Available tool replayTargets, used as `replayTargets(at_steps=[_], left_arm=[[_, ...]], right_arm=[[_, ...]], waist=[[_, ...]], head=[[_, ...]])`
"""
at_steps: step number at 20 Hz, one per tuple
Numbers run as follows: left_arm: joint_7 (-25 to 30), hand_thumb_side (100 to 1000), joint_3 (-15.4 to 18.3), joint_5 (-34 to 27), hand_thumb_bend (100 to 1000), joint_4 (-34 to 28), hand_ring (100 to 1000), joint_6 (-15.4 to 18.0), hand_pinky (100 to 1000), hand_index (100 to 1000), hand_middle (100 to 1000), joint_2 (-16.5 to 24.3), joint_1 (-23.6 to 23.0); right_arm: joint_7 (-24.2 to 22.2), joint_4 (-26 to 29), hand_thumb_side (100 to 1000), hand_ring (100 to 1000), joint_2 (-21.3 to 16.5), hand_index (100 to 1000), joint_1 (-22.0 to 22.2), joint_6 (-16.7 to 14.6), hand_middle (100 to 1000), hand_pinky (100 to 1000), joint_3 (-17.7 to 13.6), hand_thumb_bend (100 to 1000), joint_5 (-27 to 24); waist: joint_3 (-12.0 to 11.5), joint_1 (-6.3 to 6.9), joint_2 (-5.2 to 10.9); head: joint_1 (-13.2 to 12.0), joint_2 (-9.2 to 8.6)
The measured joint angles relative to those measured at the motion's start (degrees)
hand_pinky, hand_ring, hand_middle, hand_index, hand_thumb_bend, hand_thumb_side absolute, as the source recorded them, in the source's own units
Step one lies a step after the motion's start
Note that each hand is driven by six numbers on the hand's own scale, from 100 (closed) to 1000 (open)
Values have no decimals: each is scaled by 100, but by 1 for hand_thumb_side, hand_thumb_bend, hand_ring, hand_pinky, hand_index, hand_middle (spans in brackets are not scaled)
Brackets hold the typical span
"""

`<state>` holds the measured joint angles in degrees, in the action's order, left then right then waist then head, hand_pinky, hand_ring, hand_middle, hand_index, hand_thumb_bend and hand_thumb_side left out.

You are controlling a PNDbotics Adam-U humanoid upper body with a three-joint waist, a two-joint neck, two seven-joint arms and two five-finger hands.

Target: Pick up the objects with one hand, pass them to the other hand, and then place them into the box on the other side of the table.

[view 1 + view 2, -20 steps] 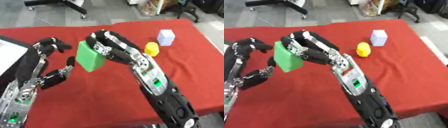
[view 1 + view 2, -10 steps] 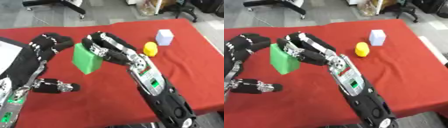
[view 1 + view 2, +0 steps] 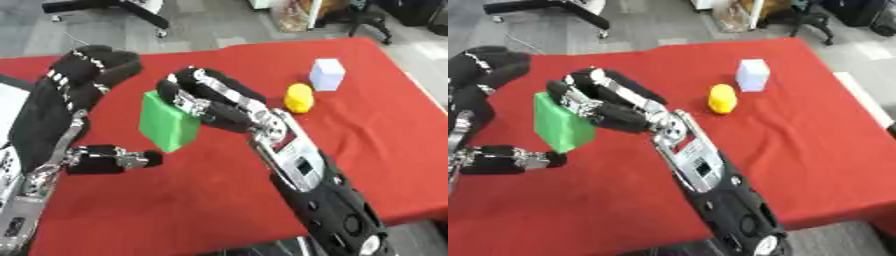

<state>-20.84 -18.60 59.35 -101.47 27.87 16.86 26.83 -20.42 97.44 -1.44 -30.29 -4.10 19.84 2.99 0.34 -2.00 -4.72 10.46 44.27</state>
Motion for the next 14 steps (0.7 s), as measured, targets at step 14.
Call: replayTargets(at_steps=[14], left_arm=[[298, 201, -108, 112, 775, 81, 620, 144, 748, 796, 662, -84, 94]], right_arm=[[-85, -14, 782, 113, 1, 237, -1, 16, 135, 761, 54, 100, -48]], waist=[[2, -6, 0]], head=[[1, 0]])
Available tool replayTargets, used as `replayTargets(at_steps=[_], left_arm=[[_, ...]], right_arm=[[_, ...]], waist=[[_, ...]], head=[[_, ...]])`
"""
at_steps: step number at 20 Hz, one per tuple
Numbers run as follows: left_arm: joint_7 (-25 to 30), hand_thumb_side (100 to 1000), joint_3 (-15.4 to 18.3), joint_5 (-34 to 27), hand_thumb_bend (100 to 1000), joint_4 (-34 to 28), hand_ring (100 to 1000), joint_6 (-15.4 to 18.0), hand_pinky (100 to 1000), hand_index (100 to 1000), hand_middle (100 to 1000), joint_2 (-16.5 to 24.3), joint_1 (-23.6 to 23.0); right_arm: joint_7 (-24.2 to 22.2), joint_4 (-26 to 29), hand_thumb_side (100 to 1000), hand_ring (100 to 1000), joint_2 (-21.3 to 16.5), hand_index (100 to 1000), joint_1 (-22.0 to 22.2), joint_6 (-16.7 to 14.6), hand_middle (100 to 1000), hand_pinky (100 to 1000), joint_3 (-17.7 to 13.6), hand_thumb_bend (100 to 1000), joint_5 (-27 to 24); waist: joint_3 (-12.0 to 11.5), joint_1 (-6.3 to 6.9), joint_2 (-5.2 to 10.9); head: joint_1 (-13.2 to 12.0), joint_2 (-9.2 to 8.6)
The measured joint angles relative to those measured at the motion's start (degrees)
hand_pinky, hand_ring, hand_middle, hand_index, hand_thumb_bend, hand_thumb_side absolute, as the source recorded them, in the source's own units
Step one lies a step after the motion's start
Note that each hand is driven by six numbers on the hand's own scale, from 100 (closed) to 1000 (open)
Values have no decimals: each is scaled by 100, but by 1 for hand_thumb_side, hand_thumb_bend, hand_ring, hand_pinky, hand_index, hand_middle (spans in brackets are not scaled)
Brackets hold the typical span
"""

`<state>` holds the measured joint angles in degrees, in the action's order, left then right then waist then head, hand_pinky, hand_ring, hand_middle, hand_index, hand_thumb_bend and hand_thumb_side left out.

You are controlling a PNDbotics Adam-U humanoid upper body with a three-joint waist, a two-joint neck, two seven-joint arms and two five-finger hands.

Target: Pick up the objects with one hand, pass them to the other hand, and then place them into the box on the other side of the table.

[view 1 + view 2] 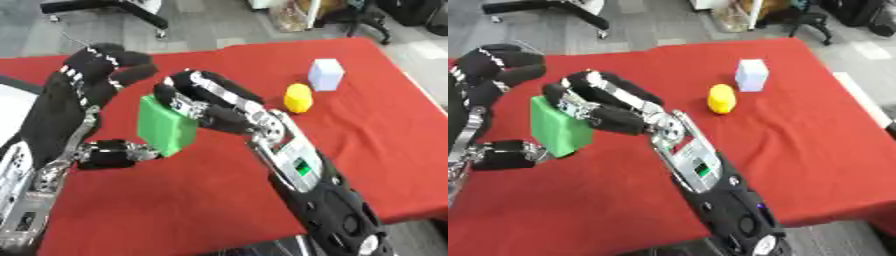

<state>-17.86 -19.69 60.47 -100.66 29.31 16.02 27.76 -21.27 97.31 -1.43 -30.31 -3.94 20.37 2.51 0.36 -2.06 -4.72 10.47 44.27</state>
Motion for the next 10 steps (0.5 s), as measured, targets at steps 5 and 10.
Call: replayTargets(at_steps=[5, 10], left_arm=[[39, 178, -13, -1, 738, -2, 591, 73, 729, 741, 617, 1, 0], [-29, 147, -33, -46, 700, -8, 556, 124, 707, 690, 575, 4, 0]], right_arm=[[-6, 0, 786, 113, -4, 233, 2, 26, 135, 760, 13, 100, -44], [-16, -8, 788, 114, -10, 227, 6, 67, 136, 755, 19, 100, -96]], waist=[[0, -5, 0], [0, -10, 0]], head=[[10, 0], [20, 0]])
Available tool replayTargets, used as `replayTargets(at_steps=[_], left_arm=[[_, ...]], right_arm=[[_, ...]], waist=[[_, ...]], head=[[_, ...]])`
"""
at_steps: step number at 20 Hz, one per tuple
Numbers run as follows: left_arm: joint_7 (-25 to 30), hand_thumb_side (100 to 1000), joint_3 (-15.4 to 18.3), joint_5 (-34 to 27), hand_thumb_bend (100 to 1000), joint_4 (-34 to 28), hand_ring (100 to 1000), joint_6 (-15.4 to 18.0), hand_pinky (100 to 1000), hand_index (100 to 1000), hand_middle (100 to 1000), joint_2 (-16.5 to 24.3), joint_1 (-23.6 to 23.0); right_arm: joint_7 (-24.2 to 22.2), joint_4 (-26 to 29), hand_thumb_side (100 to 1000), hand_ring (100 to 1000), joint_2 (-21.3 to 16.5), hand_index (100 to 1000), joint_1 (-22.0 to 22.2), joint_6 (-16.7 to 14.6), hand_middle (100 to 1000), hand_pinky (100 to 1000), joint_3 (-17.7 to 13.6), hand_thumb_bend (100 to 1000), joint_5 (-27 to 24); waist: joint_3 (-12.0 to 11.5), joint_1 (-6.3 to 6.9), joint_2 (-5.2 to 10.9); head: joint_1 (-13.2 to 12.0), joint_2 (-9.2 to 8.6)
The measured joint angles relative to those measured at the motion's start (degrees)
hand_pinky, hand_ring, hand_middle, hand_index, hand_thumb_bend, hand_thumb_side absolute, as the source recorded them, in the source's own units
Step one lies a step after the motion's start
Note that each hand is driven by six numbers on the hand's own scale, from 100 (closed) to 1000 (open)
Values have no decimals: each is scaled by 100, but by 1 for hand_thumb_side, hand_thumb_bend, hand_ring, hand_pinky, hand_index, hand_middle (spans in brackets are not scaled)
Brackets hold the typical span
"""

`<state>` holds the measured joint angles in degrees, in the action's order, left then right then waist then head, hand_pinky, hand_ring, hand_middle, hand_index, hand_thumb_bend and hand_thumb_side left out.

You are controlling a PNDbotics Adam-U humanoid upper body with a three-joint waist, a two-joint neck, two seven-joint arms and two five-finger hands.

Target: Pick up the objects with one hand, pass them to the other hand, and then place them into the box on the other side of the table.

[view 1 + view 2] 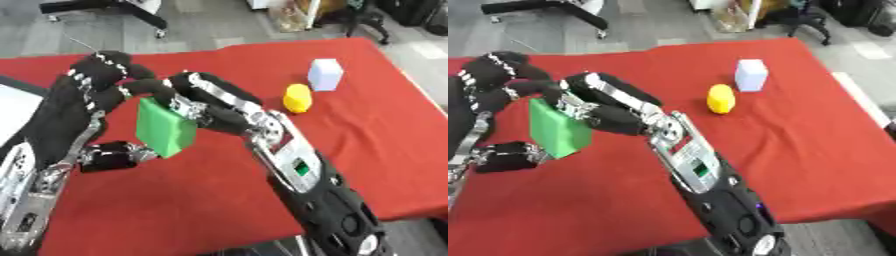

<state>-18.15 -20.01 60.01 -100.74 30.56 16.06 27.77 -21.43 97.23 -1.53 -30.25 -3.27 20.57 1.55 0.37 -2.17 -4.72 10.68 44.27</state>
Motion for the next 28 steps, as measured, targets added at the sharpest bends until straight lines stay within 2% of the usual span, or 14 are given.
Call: replayTargets(at_steps=[6, 16, 21, 28], left_arm=[[-145, 108, -34, -107, 637, -14, 499, 36, 672, 614, 506, 0, 13], [-300, 100, -77, -233, 605, -5, 482, 72, 657, 590, 487, -1, 44], [-339, 100, -105, -255, 620, 10, 487, 89, 660, 601, 495, -1, 44], [-339, 157, -110, -256, 725, 11, 535, 90, 690, 684, 566, -1, 42]], right_arm=[[-29, -9, 789, 116, -1, 228, 4, 33, 139, 754, 29, 100, -60], [-125, -14, 809, 123, -1, 237, 5, 79, 147, 759, 28, 100, -150], [-126, -49, 819, 124, -1, 237, 5, 126, 148, 758, 28, 100, -193], [-53, -121, 821, 123, -1, 234, 5, 224, 148, 754, 23, 100, -235]], waist=[[7, 0, 0], [35, 5, 0], [35, 5, 0], [33, -2, 0]], head=[[3, 0], [33, 0], [51, 0], [68, 0]])
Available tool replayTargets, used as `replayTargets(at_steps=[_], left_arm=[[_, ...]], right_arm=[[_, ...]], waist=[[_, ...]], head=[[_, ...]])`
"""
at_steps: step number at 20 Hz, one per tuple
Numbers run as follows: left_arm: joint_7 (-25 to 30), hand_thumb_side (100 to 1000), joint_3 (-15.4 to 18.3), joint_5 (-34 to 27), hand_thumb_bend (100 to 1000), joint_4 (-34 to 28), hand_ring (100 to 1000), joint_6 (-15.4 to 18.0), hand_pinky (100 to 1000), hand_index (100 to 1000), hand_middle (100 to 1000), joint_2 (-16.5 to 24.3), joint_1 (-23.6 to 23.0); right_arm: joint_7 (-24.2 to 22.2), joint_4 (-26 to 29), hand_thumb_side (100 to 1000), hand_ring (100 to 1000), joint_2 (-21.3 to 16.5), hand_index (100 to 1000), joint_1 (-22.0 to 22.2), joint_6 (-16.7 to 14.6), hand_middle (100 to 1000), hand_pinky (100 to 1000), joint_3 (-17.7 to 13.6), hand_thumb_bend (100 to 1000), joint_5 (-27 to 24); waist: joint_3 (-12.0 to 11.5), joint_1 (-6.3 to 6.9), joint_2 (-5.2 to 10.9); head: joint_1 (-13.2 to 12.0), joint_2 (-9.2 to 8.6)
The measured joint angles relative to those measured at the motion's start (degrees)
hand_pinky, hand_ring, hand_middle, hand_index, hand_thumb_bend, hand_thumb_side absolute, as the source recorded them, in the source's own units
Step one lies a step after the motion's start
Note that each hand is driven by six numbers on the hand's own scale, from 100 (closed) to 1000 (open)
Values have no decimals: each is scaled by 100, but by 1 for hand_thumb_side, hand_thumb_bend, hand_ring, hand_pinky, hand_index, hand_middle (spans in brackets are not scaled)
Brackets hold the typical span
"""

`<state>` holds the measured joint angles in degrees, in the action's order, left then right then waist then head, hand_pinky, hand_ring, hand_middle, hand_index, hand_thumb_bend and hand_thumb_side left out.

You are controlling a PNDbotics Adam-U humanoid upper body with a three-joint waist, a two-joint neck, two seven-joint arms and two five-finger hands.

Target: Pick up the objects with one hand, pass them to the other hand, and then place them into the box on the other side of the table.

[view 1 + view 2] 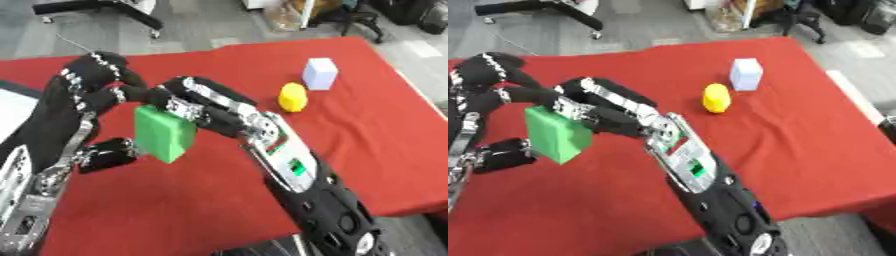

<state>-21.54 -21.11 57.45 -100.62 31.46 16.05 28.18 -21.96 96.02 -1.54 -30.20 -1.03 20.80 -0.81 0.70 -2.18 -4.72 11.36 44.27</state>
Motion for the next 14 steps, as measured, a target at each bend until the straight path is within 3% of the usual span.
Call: replayTargets(at_steps=[8, 14], left_arm=[[-11, 220, -33, 13, 852, -4, 579, -12, 721, 744, 628, -2, -17], [12, 210, -68, 16, 821, -3, 558, 10, 709, 711, 598, -2, -24]], right_arm=[[152, -107, 817, 123, 0, 230, 1, 146, 147, 748, -47, 100, -10], [274, -163, 821, 126, 0, 234, 1, 254, 152, 751, -66, 100, -66]], waist=[[-4, -4, 0], [-11, -7, 0]], head=[[120, 0], [137, 0]])
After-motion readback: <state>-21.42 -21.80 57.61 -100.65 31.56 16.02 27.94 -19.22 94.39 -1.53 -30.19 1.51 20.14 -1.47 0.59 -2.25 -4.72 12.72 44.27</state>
